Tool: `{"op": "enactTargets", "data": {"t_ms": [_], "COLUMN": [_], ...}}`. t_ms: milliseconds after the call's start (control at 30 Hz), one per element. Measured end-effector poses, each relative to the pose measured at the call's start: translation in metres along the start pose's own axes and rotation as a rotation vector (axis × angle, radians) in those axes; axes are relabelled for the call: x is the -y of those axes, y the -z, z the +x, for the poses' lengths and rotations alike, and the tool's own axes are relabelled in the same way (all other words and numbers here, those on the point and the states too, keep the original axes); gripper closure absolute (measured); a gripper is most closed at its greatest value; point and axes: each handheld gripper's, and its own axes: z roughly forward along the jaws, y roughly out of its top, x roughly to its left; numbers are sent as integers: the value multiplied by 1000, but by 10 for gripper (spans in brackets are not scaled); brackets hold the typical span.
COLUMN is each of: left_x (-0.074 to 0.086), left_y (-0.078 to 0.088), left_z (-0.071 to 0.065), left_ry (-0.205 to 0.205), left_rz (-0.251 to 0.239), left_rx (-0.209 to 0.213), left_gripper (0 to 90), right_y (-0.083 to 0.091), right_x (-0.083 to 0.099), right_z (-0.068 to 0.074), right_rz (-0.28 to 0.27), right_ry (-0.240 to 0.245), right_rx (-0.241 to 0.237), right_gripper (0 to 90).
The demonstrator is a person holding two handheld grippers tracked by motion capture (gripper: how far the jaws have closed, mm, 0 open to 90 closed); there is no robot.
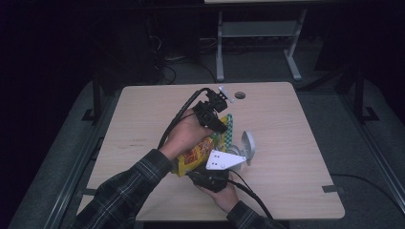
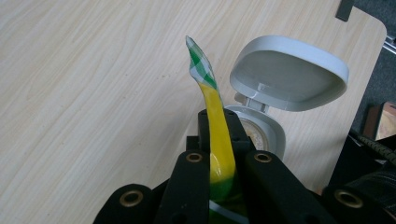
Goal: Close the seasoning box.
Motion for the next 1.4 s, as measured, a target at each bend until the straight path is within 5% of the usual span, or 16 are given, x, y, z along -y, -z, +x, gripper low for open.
{"op": "enactTargets", "data": {"t_ms": [1400], "left_x": [-2], "left_y": [-2], "left_z": [-1], "left_ry": [-7], "left_rz": [17], "left_rx": [-6], "left_gripper": [900], "right_y": [0], "right_x": [-1], "right_z": [2], "right_rz": [-9], "right_ry": [-1], "right_rx": [-5], "right_gripper": [900]}}
